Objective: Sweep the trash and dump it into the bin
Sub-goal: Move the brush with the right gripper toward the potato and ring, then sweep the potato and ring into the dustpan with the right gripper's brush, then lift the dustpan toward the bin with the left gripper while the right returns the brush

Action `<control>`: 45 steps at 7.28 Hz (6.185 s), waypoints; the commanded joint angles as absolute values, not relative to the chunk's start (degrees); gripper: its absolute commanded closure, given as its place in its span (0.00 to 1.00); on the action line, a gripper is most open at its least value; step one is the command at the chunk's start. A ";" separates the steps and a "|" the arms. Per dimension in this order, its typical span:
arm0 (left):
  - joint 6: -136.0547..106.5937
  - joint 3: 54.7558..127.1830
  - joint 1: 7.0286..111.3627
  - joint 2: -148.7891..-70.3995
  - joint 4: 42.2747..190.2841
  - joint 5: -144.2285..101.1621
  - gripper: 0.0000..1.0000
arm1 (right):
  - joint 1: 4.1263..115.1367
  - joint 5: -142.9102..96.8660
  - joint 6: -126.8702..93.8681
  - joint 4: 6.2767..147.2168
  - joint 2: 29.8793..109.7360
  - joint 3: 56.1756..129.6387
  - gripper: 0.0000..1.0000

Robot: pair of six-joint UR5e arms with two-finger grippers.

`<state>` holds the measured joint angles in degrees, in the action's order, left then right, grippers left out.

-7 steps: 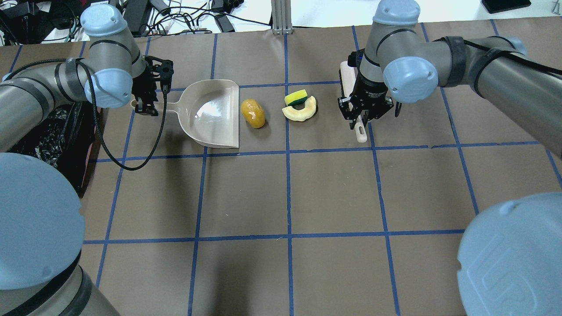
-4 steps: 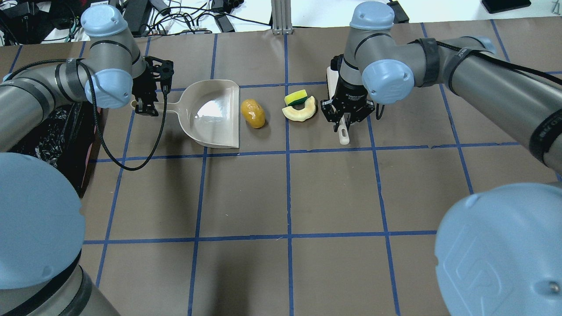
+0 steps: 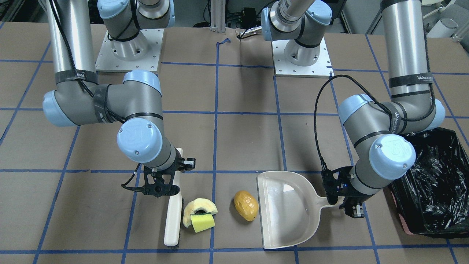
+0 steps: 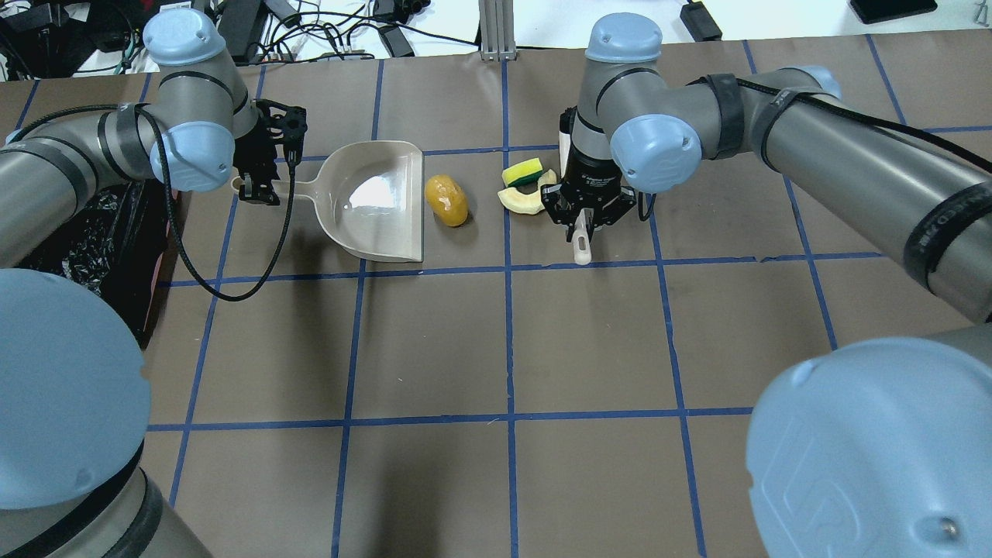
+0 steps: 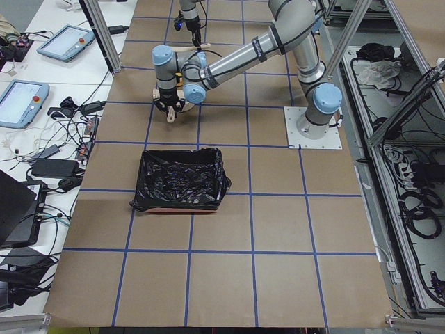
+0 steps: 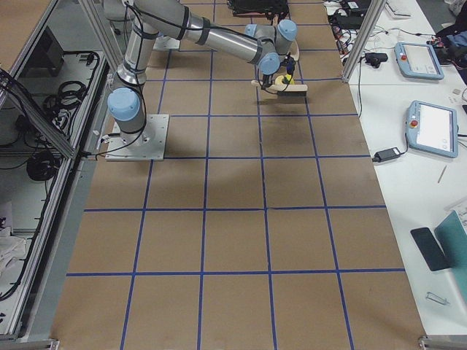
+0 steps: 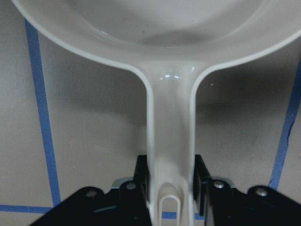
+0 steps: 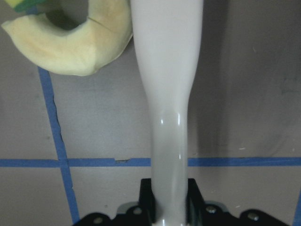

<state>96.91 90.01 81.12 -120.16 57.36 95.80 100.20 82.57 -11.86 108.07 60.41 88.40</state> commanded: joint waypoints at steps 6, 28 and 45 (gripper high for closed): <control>96.86 90.09 81.12 -120.15 57.30 95.63 0.79 | 109.41 79.11 -25.03 108.37 55.46 81.13 1.00; 96.68 89.74 80.60 -119.53 57.39 94.93 0.79 | 118.32 80.49 -39.30 101.46 55.09 71.45 1.00; 134.16 72.00 47.39 -113.37 77.78 89.46 0.84 | 70.84 96.24 22.15 107.56 68.31 96.06 1.00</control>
